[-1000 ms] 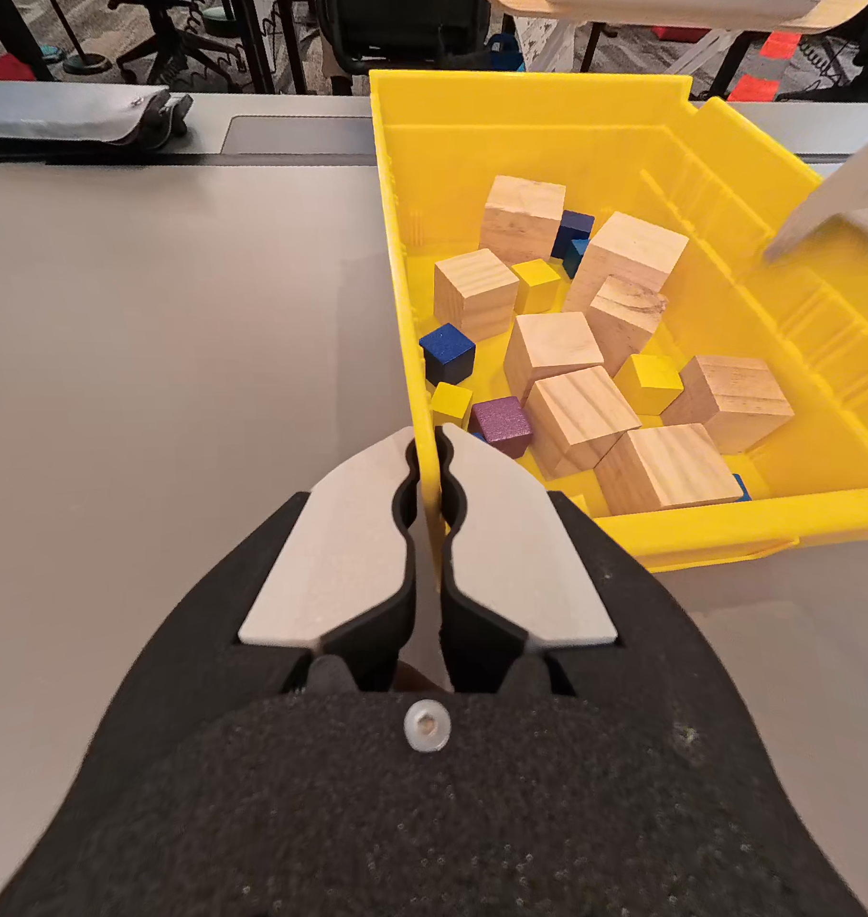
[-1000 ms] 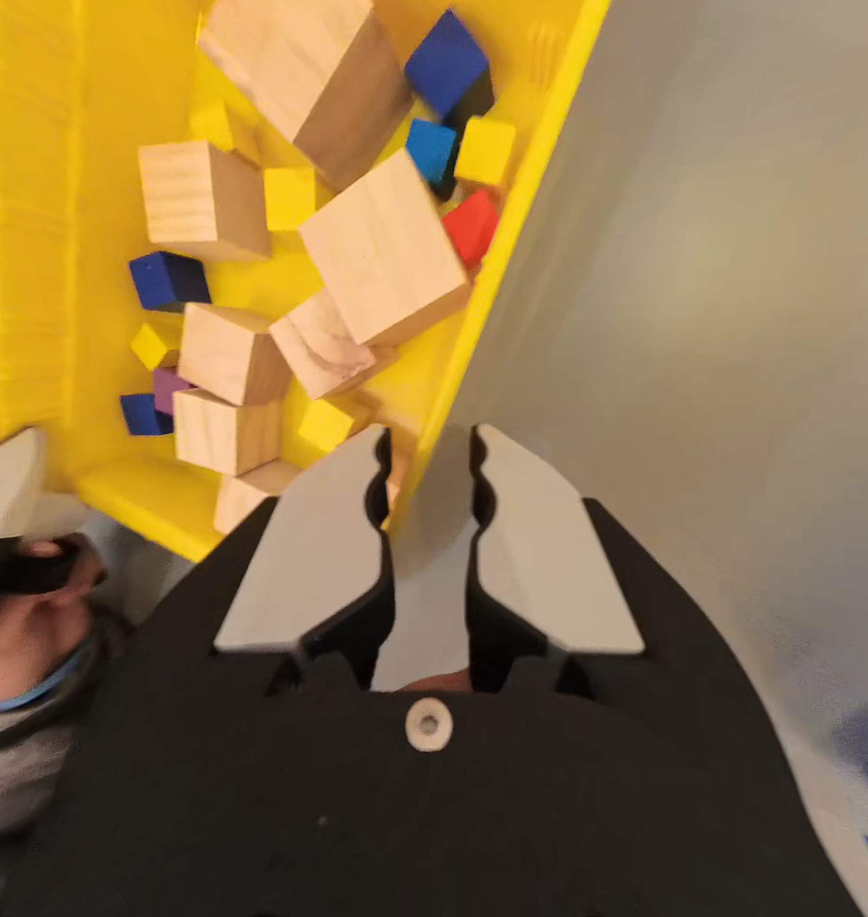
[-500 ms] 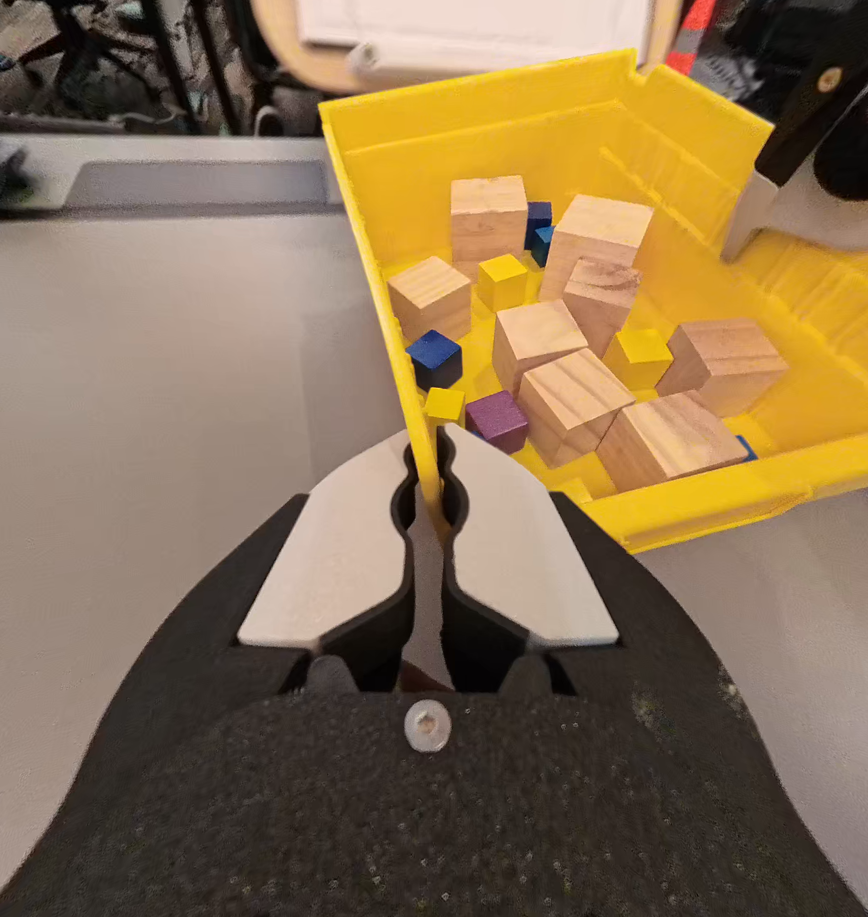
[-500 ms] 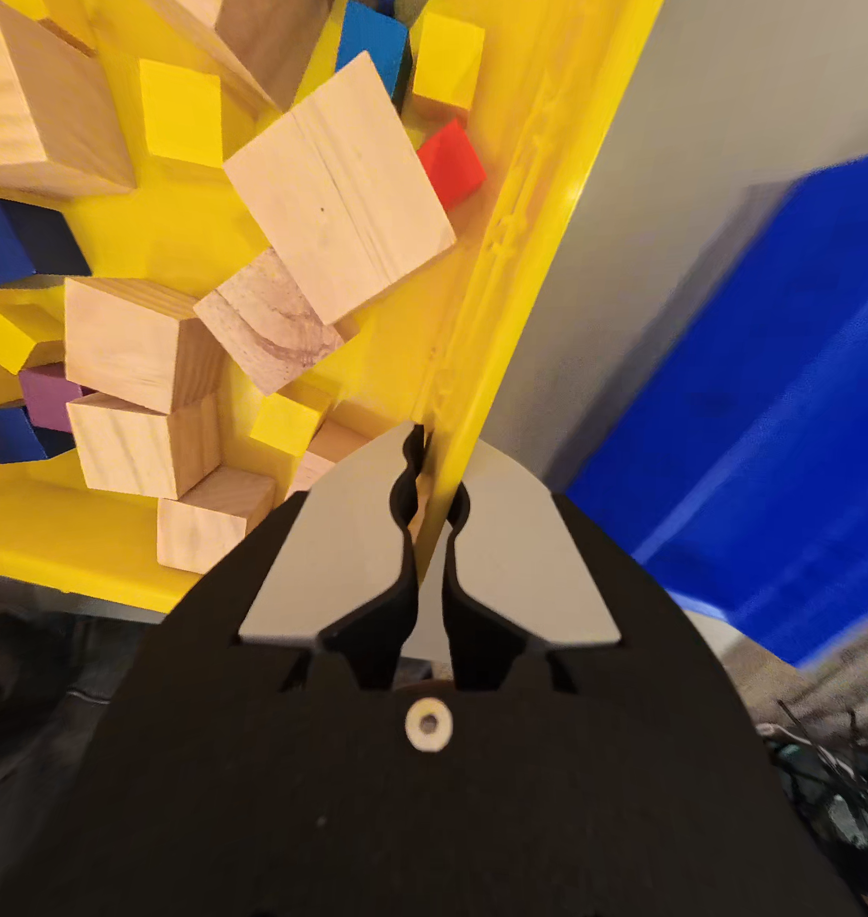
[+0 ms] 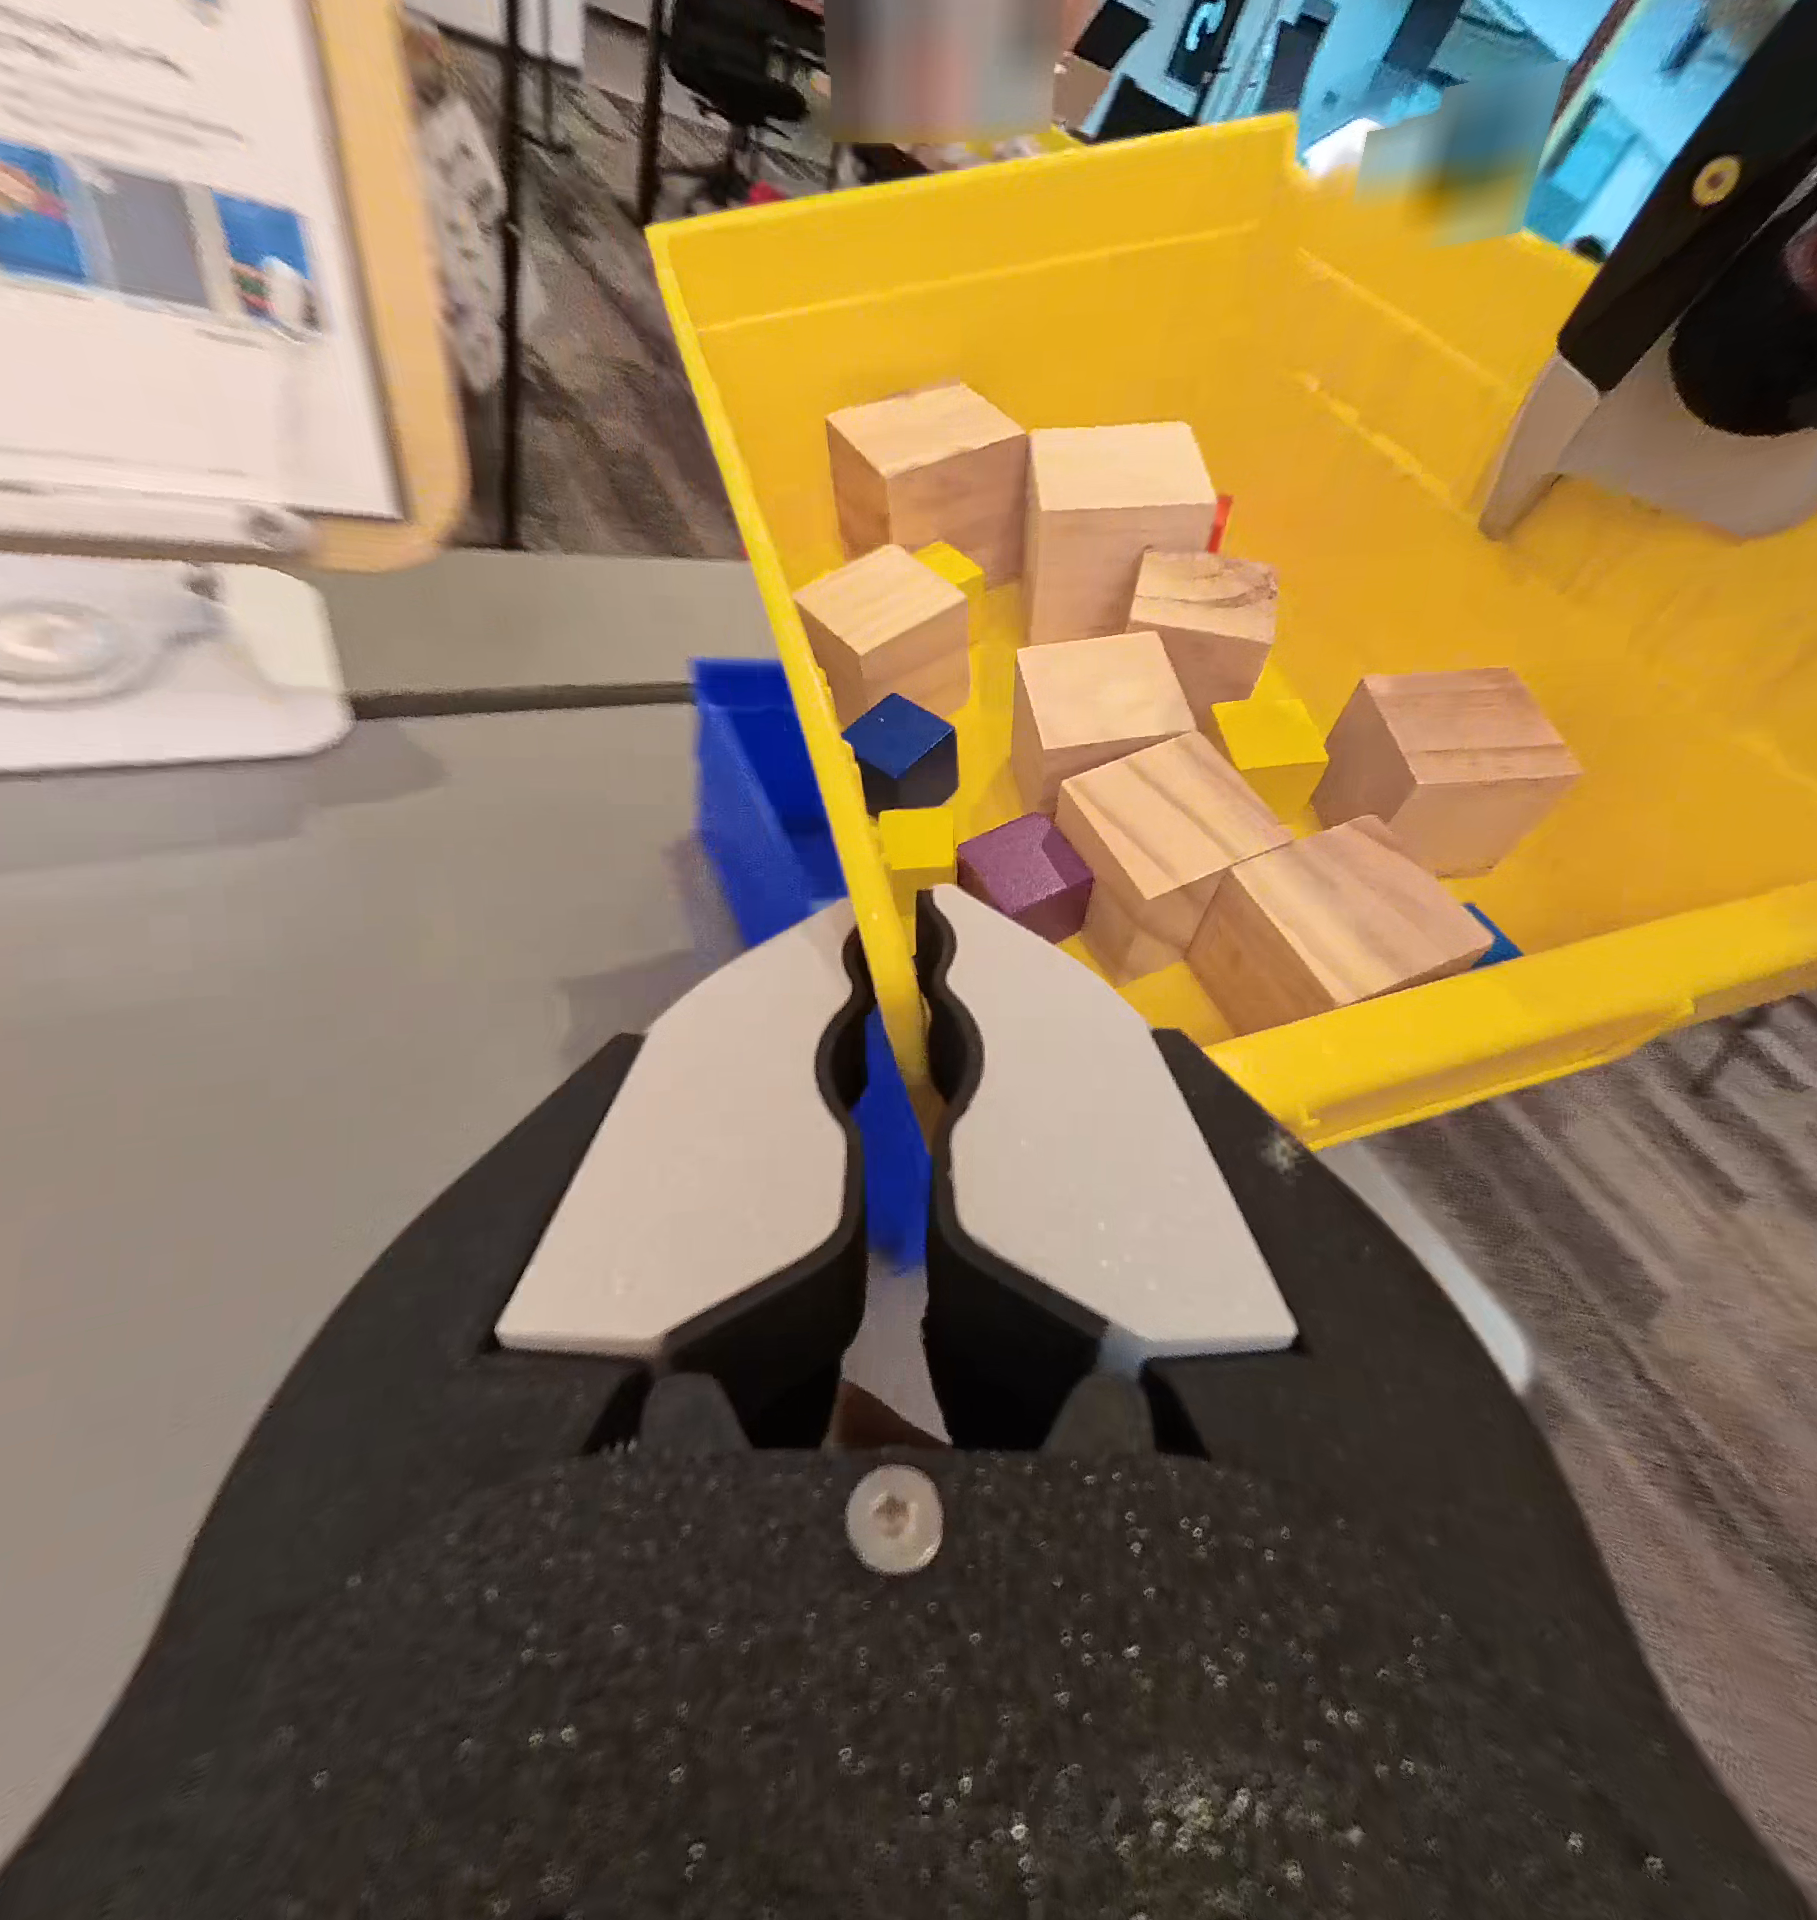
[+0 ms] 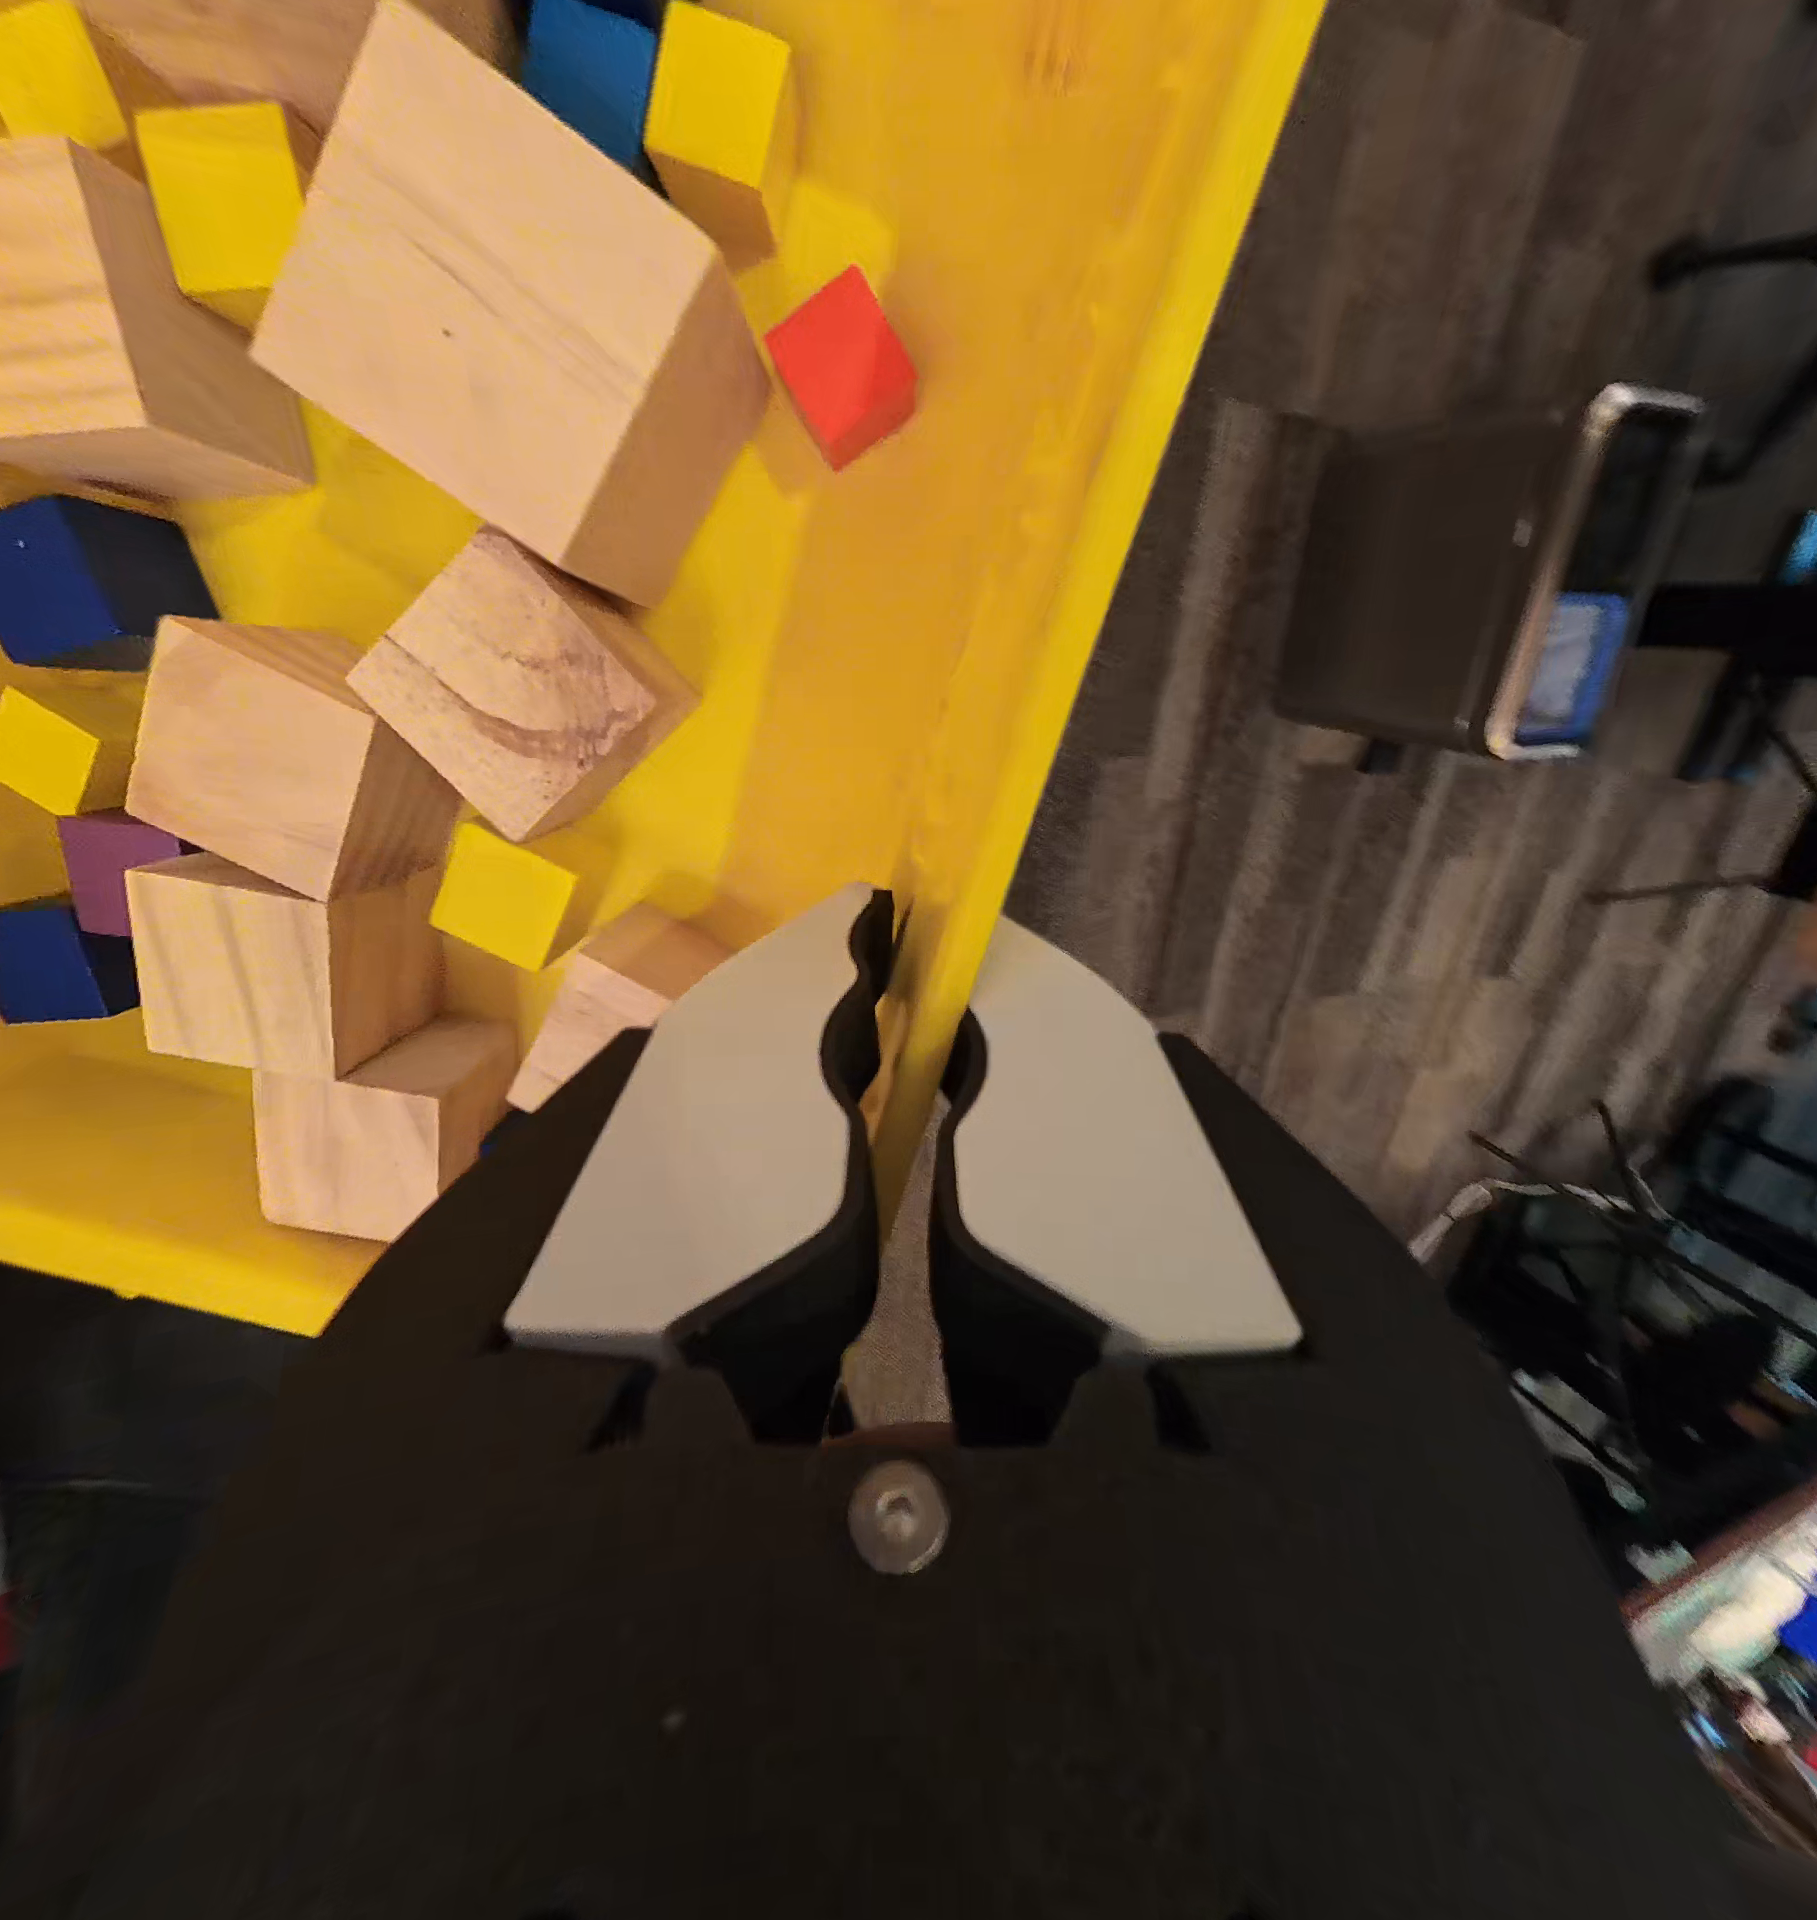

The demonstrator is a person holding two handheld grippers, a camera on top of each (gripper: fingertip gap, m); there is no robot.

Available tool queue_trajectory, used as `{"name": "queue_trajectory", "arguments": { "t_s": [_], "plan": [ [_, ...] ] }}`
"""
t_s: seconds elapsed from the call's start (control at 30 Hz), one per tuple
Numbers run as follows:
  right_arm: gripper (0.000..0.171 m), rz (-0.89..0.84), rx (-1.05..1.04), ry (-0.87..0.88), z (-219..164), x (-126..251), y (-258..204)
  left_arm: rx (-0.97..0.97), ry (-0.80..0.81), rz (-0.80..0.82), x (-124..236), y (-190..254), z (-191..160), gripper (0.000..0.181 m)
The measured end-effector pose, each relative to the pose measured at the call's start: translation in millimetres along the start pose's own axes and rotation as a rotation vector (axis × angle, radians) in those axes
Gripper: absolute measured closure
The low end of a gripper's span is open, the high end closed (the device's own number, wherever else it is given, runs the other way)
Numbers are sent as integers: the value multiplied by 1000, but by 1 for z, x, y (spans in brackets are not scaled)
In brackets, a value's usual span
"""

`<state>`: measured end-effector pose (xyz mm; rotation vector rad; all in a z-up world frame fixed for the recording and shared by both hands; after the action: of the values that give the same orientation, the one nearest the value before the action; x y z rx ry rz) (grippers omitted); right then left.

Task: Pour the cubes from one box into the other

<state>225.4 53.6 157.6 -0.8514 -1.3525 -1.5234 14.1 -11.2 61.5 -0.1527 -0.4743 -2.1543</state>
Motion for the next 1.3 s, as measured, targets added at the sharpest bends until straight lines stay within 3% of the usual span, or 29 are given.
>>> {"name": "queue_trajectory", "arguments": {
  "t_s": [0.2,0.4,0.8,1.3],
  "plan": [
    [167,-185,38,-74,-18,-34,49,166,-10,-79,-46,62,-53,176],
    [167,-267,89,-129,-19,-57,60,371,2,-120,-71,84,-93,176],
    [168,-610,346,-230,32,-72,-7,785,-28,-177,-89,82,-144,175],
    [168,-971,604,-305,64,-79,-70,1259,-151,-442,-108,97,-163,177]
  ]
}}
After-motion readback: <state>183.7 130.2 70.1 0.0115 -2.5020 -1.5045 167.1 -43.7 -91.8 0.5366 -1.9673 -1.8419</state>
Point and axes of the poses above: each gripper's, where its closed fingertips meet, x back along the fingers, z out of its top, y = z × x across the jaws, the point moved 6 cm from there along x, back along the fingers, and after that the axes turned 3 degrees about -x, right-handed, at the moved point
